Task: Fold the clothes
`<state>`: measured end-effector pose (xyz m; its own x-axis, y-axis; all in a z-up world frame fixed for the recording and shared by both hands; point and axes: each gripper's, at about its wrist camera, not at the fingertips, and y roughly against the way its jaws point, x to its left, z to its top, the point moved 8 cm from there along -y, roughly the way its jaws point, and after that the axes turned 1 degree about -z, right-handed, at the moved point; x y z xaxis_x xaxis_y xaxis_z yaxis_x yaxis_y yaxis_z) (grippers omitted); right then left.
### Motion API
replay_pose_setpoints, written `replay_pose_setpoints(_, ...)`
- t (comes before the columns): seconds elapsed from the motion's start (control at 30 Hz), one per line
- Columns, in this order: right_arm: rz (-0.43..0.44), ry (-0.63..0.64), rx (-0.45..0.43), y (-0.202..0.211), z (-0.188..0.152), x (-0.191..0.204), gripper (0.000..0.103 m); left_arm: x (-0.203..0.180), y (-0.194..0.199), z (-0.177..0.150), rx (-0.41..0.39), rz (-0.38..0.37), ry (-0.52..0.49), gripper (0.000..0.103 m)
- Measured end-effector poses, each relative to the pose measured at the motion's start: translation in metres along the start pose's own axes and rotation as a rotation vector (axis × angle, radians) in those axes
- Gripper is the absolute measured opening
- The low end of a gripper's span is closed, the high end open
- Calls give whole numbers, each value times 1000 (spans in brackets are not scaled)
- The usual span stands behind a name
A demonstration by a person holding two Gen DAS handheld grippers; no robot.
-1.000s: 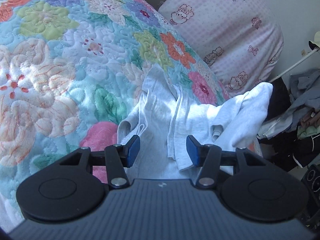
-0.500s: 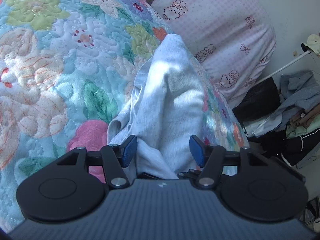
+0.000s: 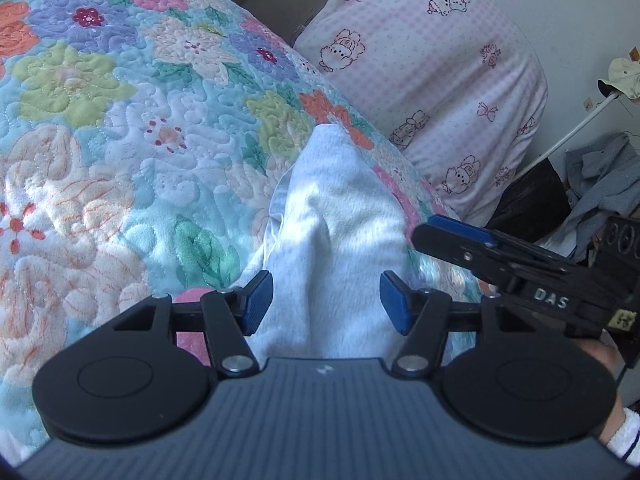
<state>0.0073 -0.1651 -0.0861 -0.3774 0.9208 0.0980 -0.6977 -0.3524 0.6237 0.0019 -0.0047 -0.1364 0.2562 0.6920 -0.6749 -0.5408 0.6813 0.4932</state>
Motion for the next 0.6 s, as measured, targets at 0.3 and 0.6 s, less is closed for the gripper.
replay_pose_setpoints(0.3,-166,-132,104,-76,-31,-62,54,11,-32,-46,247,337,-249,64)
replay_pose_setpoints(0.6,-170,-338,9,-42,-39,-79,53,40,-19,-36,192,272,-15,59)
